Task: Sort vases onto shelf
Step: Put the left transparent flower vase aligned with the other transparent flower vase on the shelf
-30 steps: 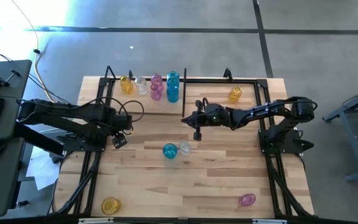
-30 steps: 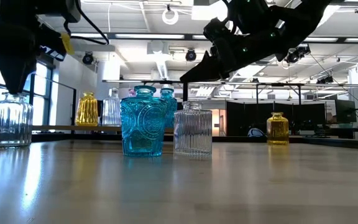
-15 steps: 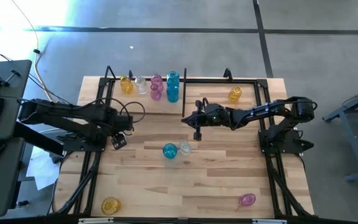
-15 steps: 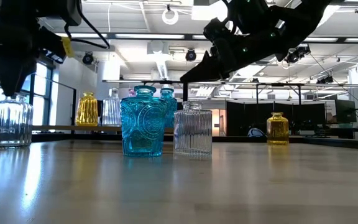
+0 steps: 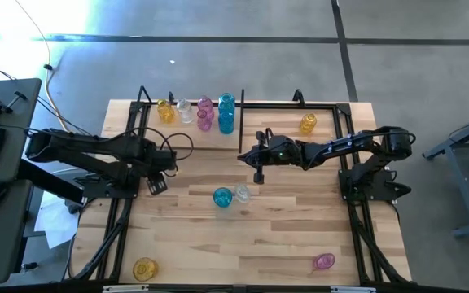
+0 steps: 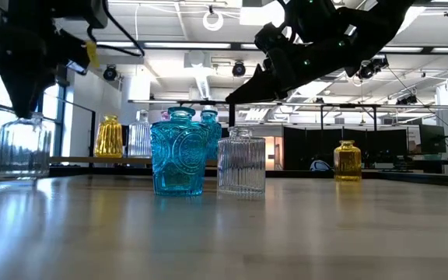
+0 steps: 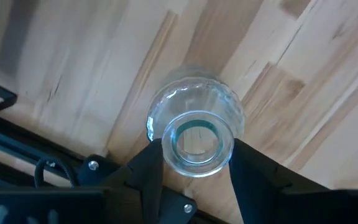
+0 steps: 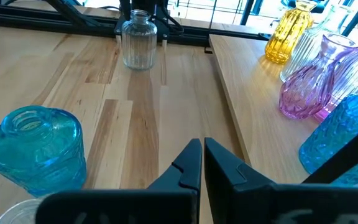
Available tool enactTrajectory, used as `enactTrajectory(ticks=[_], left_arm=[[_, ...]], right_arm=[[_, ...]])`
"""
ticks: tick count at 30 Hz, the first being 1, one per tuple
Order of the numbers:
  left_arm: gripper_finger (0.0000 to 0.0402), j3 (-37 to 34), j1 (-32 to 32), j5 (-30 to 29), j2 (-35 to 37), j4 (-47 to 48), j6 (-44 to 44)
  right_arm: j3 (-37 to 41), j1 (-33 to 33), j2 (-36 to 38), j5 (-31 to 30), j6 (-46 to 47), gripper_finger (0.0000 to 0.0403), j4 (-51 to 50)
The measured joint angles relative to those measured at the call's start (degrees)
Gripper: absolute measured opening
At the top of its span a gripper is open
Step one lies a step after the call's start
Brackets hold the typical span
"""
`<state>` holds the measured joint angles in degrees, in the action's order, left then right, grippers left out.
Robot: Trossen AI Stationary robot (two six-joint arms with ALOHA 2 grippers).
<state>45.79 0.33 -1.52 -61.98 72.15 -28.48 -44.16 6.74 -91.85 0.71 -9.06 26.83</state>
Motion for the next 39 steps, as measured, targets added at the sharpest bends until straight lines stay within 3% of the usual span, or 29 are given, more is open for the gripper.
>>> enactTrajectory(ticks=[6, 12, 20, 26, 39], left_arm=[[0.0141, 4.9, 3.0, -0.1, 0.0, 0.9, 2.3], [0.0141, 12.6, 10.8, -0.4, -2.1, 2.6, 10.3], [0.0141, 23.5, 24.0, -4.7, -12.8, 4.2, 27.8], [0.0141, 28.0, 31.6, -4.8, -20.7, 0.9, 35.0], [0.0141, 28.9, 34.7, -4.2, -26.9, -2.9, 38.5]], right_arm=[[0.0, 0.0, 0.0, 0.0, 0.0, 0.0000, 0.0], [0.0, 0.0, 0.0, 0.0, 0.0, 0.0000, 0.2], [0.0, 0.0, 0.0, 0.0, -0.8, 0.0000, 0.4], [0.0, 0.0, 0.0, 0.0, -1.3, 0.0000, 0.4], [0.0, 0.0, 0.0, 0.0, 0.0, 0.0000, -0.9]])
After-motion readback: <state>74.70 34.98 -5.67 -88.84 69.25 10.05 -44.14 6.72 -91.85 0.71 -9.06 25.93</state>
